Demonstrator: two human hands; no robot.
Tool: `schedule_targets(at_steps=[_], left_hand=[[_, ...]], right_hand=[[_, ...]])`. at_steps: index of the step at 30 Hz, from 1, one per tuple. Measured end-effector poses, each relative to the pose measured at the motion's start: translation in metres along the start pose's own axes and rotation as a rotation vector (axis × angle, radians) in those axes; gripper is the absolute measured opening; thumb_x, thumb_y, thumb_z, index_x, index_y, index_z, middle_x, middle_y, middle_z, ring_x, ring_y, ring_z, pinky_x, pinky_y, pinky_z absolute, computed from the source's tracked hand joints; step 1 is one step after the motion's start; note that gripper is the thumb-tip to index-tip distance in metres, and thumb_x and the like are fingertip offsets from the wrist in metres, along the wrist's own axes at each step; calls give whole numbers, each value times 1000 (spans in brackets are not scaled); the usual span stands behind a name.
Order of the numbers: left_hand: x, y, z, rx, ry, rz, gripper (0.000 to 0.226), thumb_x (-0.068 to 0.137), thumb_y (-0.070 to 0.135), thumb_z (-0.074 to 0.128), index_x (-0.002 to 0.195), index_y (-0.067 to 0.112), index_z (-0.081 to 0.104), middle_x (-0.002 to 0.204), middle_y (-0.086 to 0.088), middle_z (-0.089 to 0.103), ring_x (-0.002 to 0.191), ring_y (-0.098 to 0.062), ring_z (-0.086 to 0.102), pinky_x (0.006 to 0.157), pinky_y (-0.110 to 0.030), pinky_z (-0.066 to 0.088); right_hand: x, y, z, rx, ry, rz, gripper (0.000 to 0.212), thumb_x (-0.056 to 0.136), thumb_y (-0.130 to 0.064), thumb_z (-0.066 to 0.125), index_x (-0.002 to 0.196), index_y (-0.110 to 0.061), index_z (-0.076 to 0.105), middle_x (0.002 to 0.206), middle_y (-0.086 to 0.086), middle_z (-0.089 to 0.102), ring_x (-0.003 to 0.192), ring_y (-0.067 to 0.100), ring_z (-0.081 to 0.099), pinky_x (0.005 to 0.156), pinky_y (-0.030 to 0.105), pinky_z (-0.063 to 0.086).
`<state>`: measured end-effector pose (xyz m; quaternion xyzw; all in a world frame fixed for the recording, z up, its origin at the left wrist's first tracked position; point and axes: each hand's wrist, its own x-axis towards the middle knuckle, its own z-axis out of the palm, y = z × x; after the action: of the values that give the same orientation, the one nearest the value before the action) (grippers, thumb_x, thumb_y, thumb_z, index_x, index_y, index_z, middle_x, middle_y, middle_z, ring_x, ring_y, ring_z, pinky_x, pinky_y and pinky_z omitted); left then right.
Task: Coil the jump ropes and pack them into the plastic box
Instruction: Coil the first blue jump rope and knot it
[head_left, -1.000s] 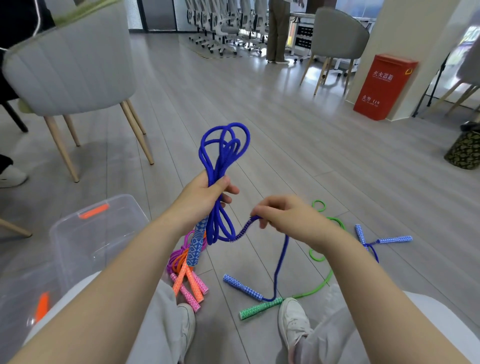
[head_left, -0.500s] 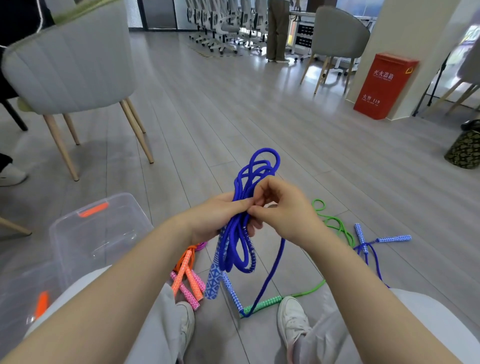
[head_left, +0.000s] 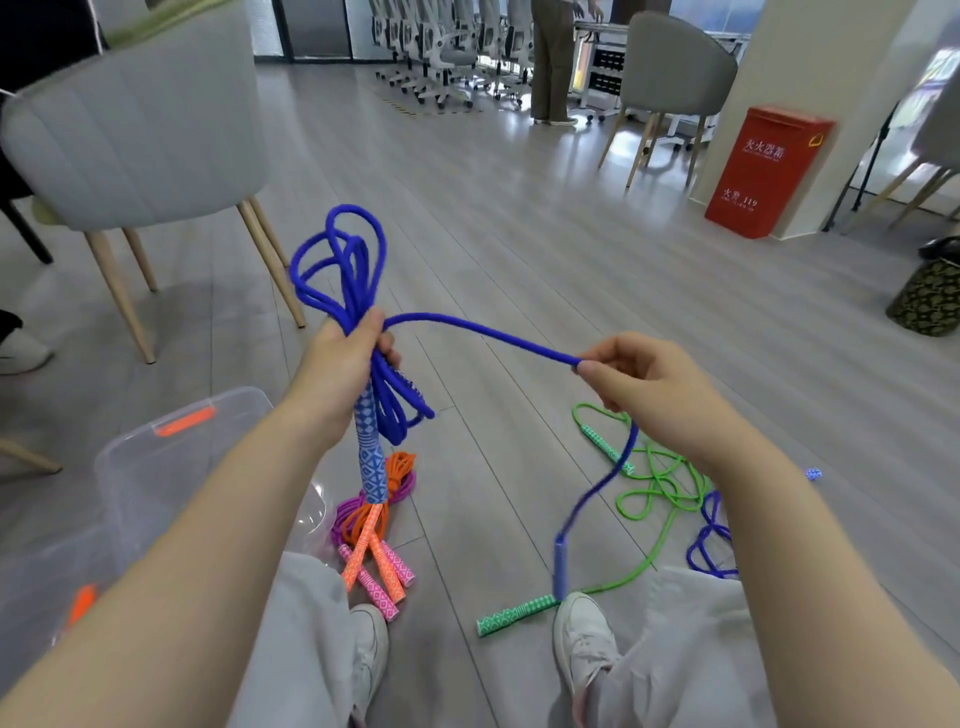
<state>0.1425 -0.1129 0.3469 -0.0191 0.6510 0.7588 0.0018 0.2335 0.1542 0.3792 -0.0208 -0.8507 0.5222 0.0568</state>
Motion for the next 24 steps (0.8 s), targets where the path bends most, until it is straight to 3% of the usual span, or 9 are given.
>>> schedule_targets(at_steps=[5, 9, 12, 16, 20, 22, 24], left_hand=[[-27, -6, 26, 144, -270, -36, 12, 99, 19, 49, 98, 8, 53, 60, 4, 52, 61, -15, 54, 70, -32, 48], [-45, -5, 44, 301, -446, -31, 15, 97, 24, 55, 90, 11, 54, 69, -4, 58, 68, -17, 58, 73, -34, 54], [-49, -10, 51, 246, -477, -76, 22, 97, 29, 54, 99, 7, 56, 69, -2, 56, 69, -16, 59, 83, -42, 54], [-53, -19, 61, -10, -453, -239, 32, 97, 40, 50, 103, 9, 56, 67, -1, 50, 62, -16, 53, 71, -34, 51], [-55, -28, 66, -46, -456, -237, 48, 91, 50, 54, 112, 7, 59, 71, -3, 50, 65, -17, 55, 67, -31, 50], [-56, -26, 66, -78, -451, -244, 51, 85, 50, 57, 111, 7, 60, 75, -6, 51, 67, -18, 55, 65, -29, 51], [-55, -26, 65, -72, -458, -226, 44, 88, 47, 58, 110, 9, 62, 80, -10, 53, 68, -18, 55, 66, -29, 51]], right_hand=[[0, -8, 32, 129, 103, 0, 12, 91, -14, 63, 81, -18, 66, 66, 0, 67, 58, 11, 60, 66, 30, 53], [-1, -11, 48, 82, 137, -39, 9, 89, -20, 66, 81, -25, 66, 69, -6, 67, 59, 8, 58, 63, 29, 53], [-3, -9, 49, 56, 163, -89, 5, 89, -26, 67, 86, -29, 69, 70, -10, 67, 63, 0, 58, 60, 15, 48], [-8, -9, 59, -92, 116, -164, 16, 93, -20, 60, 95, -28, 74, 83, -16, 67, 77, -3, 61, 71, 16, 48], [-13, -16, 70, -46, -20, -168, 36, 95, 4, 38, 111, -8, 68, 105, 5, 53, 70, -19, 54, 62, 0, 39], [-13, -19, 73, 43, -9, -162, 37, 94, 8, 39, 112, -8, 66, 105, 10, 56, 66, -12, 57, 61, 4, 44], [-13, -17, 75, 172, 17, -166, 38, 90, 9, 46, 112, -17, 62, 95, 11, 63, 64, 3, 62, 62, 17, 52]])
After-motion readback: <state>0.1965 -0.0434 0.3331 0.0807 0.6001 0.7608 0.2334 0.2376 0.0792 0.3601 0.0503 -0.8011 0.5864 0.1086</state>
